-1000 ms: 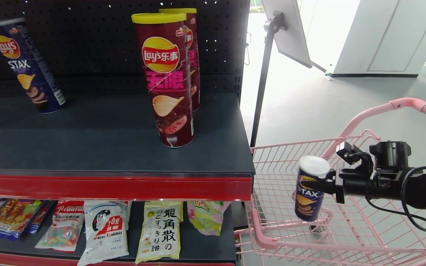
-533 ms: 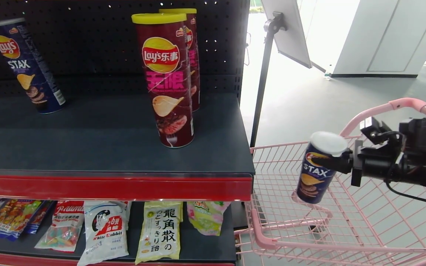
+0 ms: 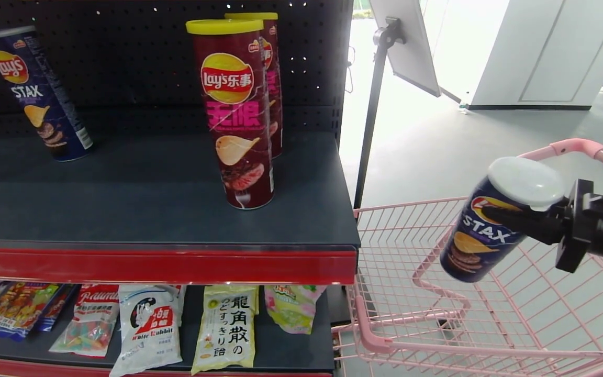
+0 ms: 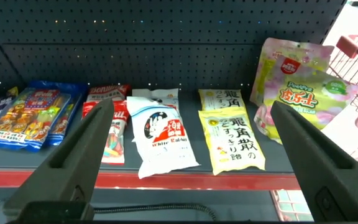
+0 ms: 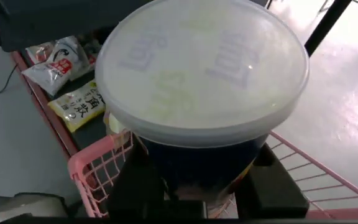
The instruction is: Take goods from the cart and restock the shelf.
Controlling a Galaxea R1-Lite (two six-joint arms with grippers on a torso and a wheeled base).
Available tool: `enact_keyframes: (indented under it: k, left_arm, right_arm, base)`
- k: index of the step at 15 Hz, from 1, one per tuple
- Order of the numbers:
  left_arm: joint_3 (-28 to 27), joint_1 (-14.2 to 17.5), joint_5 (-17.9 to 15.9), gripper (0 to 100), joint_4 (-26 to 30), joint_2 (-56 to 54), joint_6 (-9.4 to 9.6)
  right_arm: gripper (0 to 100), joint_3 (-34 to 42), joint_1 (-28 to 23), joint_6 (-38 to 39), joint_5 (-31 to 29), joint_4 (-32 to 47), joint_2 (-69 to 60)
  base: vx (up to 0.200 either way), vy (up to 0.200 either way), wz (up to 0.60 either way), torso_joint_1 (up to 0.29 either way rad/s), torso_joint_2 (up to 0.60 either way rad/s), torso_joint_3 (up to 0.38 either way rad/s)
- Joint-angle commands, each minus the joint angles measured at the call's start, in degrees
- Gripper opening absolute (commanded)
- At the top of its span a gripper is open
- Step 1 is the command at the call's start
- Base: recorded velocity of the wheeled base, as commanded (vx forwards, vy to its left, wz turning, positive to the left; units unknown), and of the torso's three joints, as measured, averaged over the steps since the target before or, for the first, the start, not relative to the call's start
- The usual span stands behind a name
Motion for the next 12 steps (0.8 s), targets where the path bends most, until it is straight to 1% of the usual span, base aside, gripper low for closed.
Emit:
enact_keyframes:
  k: [1, 3, 6, 9, 12]
  left_arm:
    - [0.0, 0.0, 0.0, 100, 0.0, 0.1, 0.03]
    - [0.0, -0.1, 0.0, 100, 0.0, 0.1, -0.06]
    - [0.0, 0.0, 0.0, 100, 0.0, 0.1, -0.06]
    - [0.0, 0.0, 0.0, 100, 0.0, 0.1, -0.06]
    - [0.0, 0.0, 0.0, 100, 0.0, 0.1, -0.06]
  right_arm:
    - [0, 3.7, 0.8, 1.6, -2.1, 0.0, -7.5]
    - [0, 6.6, 0.9, 4.3, -2.4, 0.1, -10.7]
    - [0, 8.0, 0.9, 4.9, -2.7, 0.1, -11.3]
    - [0, 8.8, 0.9, 5.0, -2.6, 0.0, -11.5]
    - [0, 8.7, 1.0, 5.1, -2.6, 0.1, -11.4]
  base:
    - [0.0, 0.0, 0.0, 0.0, 0.0, 0.0]
    - [0.0, 0.0, 0.0, 0.0, 0.0, 0.0]
    - [0.0, 0.0, 0.0, 0.012, -0.02, -0.019]
    - [0.0, 0.0, 0.0, 0.146, -0.39, -0.227]
    - [0.0, 0.0, 0.0, 0.222, -0.53, -0.318]
